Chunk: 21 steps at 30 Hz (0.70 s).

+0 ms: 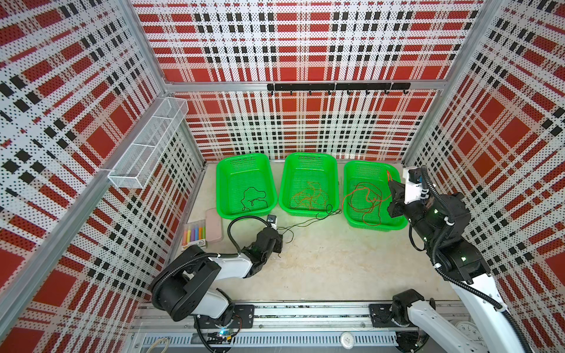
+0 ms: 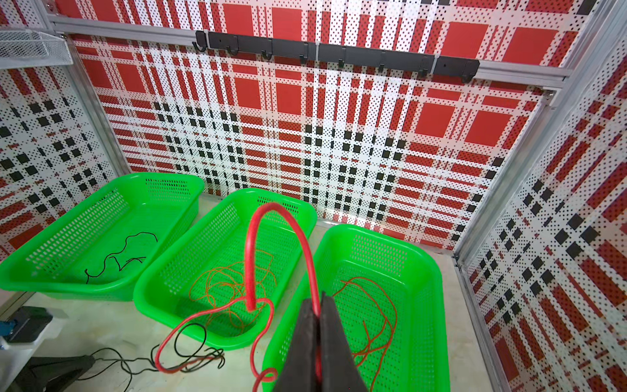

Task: Untangle and sort cables by color
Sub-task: Untie the cable.

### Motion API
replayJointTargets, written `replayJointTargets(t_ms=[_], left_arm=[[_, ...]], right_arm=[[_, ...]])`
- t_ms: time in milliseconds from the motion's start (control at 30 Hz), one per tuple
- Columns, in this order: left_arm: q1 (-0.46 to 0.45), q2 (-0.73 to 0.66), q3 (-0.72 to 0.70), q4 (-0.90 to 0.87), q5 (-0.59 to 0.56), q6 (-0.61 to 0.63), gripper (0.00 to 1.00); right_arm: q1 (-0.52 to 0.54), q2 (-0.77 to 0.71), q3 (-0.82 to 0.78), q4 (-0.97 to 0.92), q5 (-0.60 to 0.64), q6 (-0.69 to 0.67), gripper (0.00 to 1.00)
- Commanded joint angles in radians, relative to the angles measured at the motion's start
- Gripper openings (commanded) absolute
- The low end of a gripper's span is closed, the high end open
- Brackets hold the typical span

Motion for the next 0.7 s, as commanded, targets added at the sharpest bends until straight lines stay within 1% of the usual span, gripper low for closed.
replayJointTargets(t_ms=[0, 33, 67, 133, 167, 200, 267, 300, 367, 500, 667], left_arm=[[0.005, 0.014, 0.018, -0.014, 0.003, 0.002, 0.00], [-0.003, 0.003, 0.015, 0.000, 0.016, 0.018, 0.03], [-0.020, -0.017, 0.007, 0.030, 0.036, 0.051, 0.11], [-0.075, -0.067, -0.014, 0.101, 0.026, 0.122, 0.30], [-0.105, -0.093, -0.023, 0.133, 0.025, 0.166, 0.41], [-0.131, -0.112, -0.029, 0.159, 0.016, 0.196, 0.49], [-0.177, -0.153, -0.038, 0.201, 0.011, 0.248, 0.60], [-0.194, -0.168, -0.043, 0.222, 0.000, 0.263, 0.64], [-0.231, -0.197, -0.054, 0.260, -0.009, 0.299, 0.77], [-0.287, -0.230, -0.061, 0.321, -0.006, 0.353, 0.87], [-0.328, -0.231, -0.033, 0.418, 0.040, 0.381, 0.98]], right_arm=[[-0.009, -0.010, 0.053, 0.037, -0.050, 0.003, 0.00], [-0.010, -0.007, 0.060, 0.043, -0.078, 0.013, 0.00], [-0.009, 0.005, 0.067, 0.047, -0.115, 0.024, 0.00], [-0.009, 0.036, 0.079, 0.034, -0.210, 0.035, 0.00], [-0.010, 0.053, 0.078, 0.031, -0.264, 0.042, 0.00], [-0.009, 0.065, 0.073, 0.031, -0.293, 0.051, 0.00], [-0.010, 0.082, 0.048, 0.055, -0.366, 0.074, 0.00], [-0.009, 0.081, 0.033, 0.076, -0.396, 0.090, 0.00], [-0.008, 0.080, 0.001, 0.126, -0.456, 0.123, 0.00], [-0.002, 0.103, -0.001, 0.127, -0.504, 0.143, 0.00], [0.012, 0.101, -0.011, 0.143, -0.557, 0.177, 0.00]])
